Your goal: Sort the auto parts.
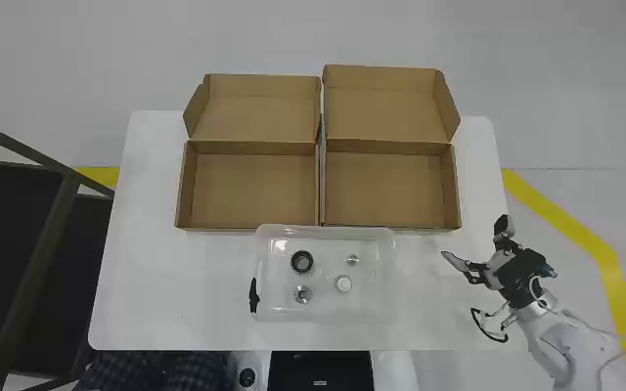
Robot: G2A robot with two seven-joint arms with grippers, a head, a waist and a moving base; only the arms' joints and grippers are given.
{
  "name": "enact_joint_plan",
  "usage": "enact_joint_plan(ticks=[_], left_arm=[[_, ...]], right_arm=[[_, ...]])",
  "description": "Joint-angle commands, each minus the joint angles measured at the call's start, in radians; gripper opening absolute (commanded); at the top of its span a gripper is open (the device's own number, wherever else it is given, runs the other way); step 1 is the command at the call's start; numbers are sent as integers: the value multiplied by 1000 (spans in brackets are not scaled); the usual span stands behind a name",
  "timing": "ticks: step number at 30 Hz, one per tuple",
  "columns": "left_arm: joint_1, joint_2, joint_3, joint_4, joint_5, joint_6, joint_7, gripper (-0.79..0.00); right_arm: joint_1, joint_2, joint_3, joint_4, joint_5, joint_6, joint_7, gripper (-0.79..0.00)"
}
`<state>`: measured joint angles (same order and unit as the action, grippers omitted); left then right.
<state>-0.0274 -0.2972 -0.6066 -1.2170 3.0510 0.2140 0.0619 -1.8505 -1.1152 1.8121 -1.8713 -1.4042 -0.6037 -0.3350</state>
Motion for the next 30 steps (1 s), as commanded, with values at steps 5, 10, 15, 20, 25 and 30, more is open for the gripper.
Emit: enact_joint_plan(ticks=[5,10,15,20,25,30], left_arm=[[0,0,0,0,0,0,0,0],[0,0,0,0,0,0,0,-1],[0,0,0,0,0,0,0,0],[0,0,0,0,0,0,0,0],[0,0,0,0,0,0,0,0],[0,0,0,0,0,0,0,0]], right_arm=[[0,0,0,0,0,0,0,0],[0,0,0,0,0,0,0,-1],[0,0,0,0,0,0,0,-1],[0,0,0,0,0,0,0,-1],[2,0,-1,-2,0,2,2,0],[11,3,-19,-48,-13,-29,51,0]])
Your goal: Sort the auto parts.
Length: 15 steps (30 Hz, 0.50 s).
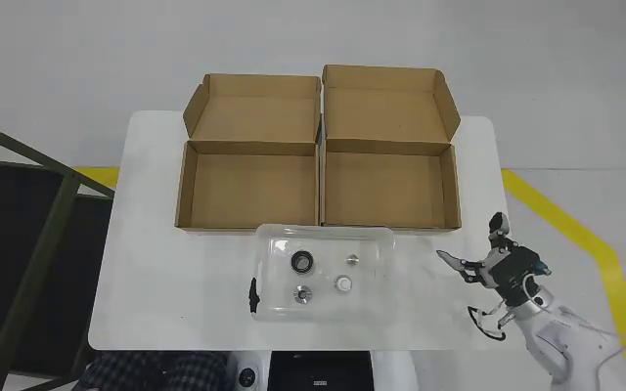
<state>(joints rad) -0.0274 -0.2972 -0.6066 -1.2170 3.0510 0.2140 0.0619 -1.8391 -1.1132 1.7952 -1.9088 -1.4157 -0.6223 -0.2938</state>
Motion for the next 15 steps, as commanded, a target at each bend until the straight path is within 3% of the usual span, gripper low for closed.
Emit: enact_joint_plan(ticks=[1,15], left_arm=[[0,0,0,0,0,0,0,0],[0,0,0,0,0,0,0,0]], right_arm=[[-1,2,-6,-24,-5,-21,21,0],[27,11,-200,-196,-70,-195,211,0]])
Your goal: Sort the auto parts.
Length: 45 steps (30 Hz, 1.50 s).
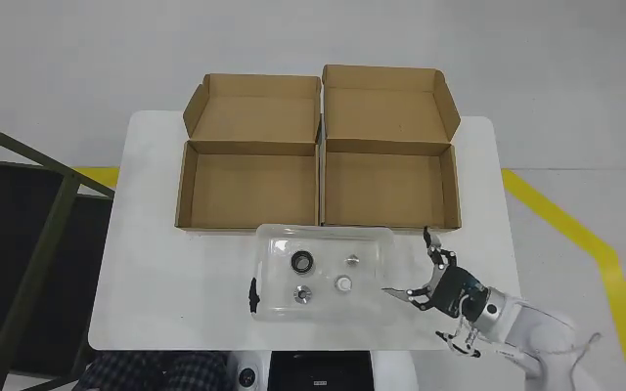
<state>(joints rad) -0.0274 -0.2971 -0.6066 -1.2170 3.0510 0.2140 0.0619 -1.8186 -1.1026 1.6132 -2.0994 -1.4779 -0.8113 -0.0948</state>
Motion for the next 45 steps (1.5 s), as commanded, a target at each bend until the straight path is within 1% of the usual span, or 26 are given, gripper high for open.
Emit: enact_joint_plan(ticks=[1,7,12,18,23,27,29,30,32,34,35,36,37,42,44,45], left_arm=[[0,0,0,0,0,0,0,0],[0,0,0,0,0,0,0,0],[0,0,0,0,0,0,0,0],[0,0,0,0,0,0,0,0],[0,0,0,0,0,0,0,0],[0,0,0,0,0,0,0,0],[0,0,0,0,0,0,0,0],[0,0,0,0,0,0,0,0],[0,0,0,0,0,0,0,0],[0,0,0,0,0,0,0,0],[0,0,0,0,0,0,0,0],[0,0,0,0,0,0,0,0],[0,0,0,0,0,0,0,0],[0,0,0,0,0,0,0,0],[0,0,0,0,0,0,0,0],[0,0,0,0,0,0,0,0]], right_arm=[[12,1,-34,-11,-17,-8,22,0],[60,1,-147,-19,-84,-20,95,0],[108,0,-212,1,-103,-23,147,0],[146,1,-255,23,-102,-29,193,0],[167,1,-274,48,-80,-5,220,0],[179,2,-292,53,-78,-5,244,0],[184,2,-302,54,-80,-3,254,-86],[186,3,-307,54,-82,-3,260,-114],[192,3,-318,57,-89,-3,272,-120],[196,4,-328,60,-96,-1,283,-169],[199,4,-332,62,-99,-1,286,-237],[201,5,-337,65,-99,-1,289,-286],[204,5,-341,68,-100,-1,292,-305],[217,7,-358,82,-103,0,306,-323],[222,7,-364,87,-106,1,314,-385],[224,8,-367,88,-108,1,318,-397]])
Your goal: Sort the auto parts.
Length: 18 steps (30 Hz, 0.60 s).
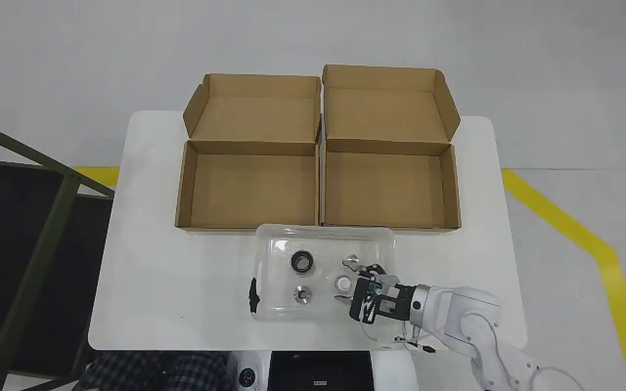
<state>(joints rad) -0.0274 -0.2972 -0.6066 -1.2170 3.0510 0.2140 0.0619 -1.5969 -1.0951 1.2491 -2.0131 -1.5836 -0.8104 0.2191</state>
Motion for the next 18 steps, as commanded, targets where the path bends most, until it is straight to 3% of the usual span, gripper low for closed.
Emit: enact_joint_plan(ticks=[1,4,6,11,18], left_arm=[[0,0,0,0,0,0,0,0],[0,0,0,0,0,0,0,0],[0,0,0,0,0,0,0,0],[0,0,0,0,0,0,0,0],[0,0,0,0,0,0,0,0]], right_arm=[[4,1,-7,3,-3,-1,7,-406],[11,2,-16,7,-3,-5,12,-419],[15,3,-20,9,-4,-8,14,-477],[21,6,-29,10,-4,-13,15,-785],[11,14,-9,-18,12,-20,-10,-785]])
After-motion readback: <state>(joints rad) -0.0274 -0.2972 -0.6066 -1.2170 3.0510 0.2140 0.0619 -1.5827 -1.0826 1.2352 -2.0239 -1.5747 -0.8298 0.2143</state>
